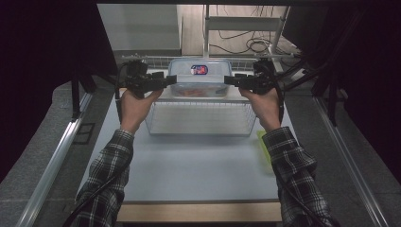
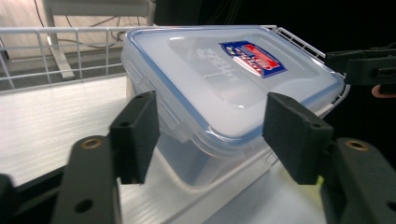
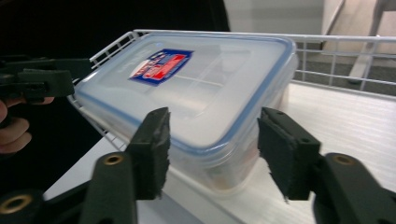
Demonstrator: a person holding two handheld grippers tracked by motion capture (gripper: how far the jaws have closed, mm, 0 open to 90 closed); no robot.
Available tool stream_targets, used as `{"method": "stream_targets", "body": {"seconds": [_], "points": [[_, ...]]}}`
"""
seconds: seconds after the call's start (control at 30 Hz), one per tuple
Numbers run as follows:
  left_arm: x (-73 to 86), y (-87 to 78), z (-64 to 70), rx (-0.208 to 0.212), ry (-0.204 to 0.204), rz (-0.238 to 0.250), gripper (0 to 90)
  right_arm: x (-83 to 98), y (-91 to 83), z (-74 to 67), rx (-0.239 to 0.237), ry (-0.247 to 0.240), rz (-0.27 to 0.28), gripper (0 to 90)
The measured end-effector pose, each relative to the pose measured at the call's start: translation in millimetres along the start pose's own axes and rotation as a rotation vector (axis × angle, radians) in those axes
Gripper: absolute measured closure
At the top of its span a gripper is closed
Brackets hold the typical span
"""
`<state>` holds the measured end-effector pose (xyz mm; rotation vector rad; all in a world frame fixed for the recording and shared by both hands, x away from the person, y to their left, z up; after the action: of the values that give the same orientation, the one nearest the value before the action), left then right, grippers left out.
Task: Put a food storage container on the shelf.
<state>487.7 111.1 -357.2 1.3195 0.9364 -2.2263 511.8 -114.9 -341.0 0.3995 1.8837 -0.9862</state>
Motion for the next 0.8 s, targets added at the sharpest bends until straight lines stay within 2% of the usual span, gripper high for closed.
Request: {"method": "stream_targets", "body": {"seconds": [0.07,0.13,0.23,0.43,0.5,0.6,0.8], "points": [[7.1,-3.1,1.3,-0.004,0.014,-0.03,23.7,4.0,-2.6,-2.6,-0.011,-0.034,-0.003,36.2],[14.1,-6.4,2.9,-0.015,0.044,-0.043,19.7,8.6,-5.9,-3.0,0.004,-0.069,-0.006,32.9],[25.4,-10.5,4.9,-0.035,0.084,-0.079,17.5,15.7,-9.8,-4.1,0.014,-0.112,-0.006,27.8],[42.2,-21.0,12.5,-0.024,0.113,-0.108,15.4,30.3,-16.9,-12.2,0.008,-0.175,-0.004,19.1],[48.9,-25.5,14.2,-0.034,0.134,-0.118,14.8,34.6,-19.6,-15.4,0.002,-0.186,0.003,17.1],[61.4,-31.0,17.3,-0.028,0.143,-0.126,14.1,42.7,-23.9,-20.7,-0.017,-0.191,0.003,15.2],[91.1,-39.2,16.4,-0.035,0.166,-0.162,11.9,61.7,-32.7,-25.5,-0.021,-0.222,0.005,11.5]]}}
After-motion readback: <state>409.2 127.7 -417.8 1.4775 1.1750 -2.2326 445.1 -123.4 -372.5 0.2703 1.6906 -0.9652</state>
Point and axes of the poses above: each handheld gripper's, and its own axes: y roughly forward along the jaws, x roughly out of its underside, z roughly to its right, the point moved 10 cm from there along y, roughly forward along the jaws, and after that the axes turned 5 degrees about x, right-handed, at the moved point
